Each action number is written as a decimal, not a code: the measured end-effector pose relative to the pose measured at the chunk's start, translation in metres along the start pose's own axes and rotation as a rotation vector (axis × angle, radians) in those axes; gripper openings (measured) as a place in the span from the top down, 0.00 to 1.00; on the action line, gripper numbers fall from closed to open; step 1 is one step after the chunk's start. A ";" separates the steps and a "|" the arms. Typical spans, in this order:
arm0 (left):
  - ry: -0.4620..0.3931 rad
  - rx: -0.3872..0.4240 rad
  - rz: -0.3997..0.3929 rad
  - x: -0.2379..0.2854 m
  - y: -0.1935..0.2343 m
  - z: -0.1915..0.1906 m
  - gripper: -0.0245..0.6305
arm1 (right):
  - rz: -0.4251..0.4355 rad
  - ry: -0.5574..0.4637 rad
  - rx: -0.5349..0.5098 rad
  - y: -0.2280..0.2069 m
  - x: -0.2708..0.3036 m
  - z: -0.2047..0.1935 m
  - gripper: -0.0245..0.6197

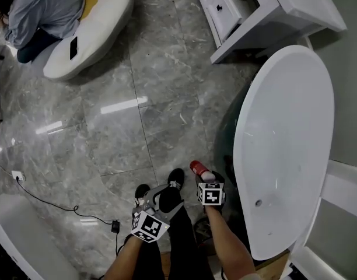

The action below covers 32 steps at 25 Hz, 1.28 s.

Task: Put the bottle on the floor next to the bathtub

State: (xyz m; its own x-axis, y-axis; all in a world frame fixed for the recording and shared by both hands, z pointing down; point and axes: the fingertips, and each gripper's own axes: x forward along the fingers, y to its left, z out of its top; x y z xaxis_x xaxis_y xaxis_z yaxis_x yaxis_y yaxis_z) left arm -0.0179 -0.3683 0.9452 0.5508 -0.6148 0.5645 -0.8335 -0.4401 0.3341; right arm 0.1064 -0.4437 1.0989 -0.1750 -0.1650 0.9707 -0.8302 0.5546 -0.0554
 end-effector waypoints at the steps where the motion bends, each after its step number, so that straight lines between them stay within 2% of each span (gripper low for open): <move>1: -0.004 0.003 -0.001 0.007 0.004 -0.004 0.46 | -0.004 0.008 -0.004 -0.002 0.014 -0.003 0.51; 6: -0.031 0.015 0.006 0.047 0.041 -0.035 0.47 | -0.019 0.017 -0.015 -0.012 0.092 -0.015 0.51; 12: -0.020 0.035 0.029 0.085 0.090 -0.087 0.47 | -0.033 0.066 -0.051 -0.024 0.183 -0.039 0.51; 18: -0.018 0.057 0.035 0.110 0.120 -0.108 0.48 | -0.039 0.078 -0.064 -0.025 0.227 -0.044 0.51; 25: -0.006 0.076 -0.010 0.111 0.100 -0.099 0.48 | -0.021 0.094 -0.096 -0.020 0.212 -0.042 0.51; 32: 0.027 0.151 -0.057 0.063 0.060 -0.051 0.48 | -0.005 0.003 -0.003 -0.004 0.110 -0.026 0.51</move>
State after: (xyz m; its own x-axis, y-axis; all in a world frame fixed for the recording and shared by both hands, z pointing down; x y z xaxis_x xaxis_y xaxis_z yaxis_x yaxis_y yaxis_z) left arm -0.0351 -0.4000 1.0391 0.5939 -0.5692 0.5686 -0.7840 -0.5682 0.2501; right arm 0.1047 -0.4429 1.2125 -0.1691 -0.1652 0.9716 -0.8296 0.5562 -0.0498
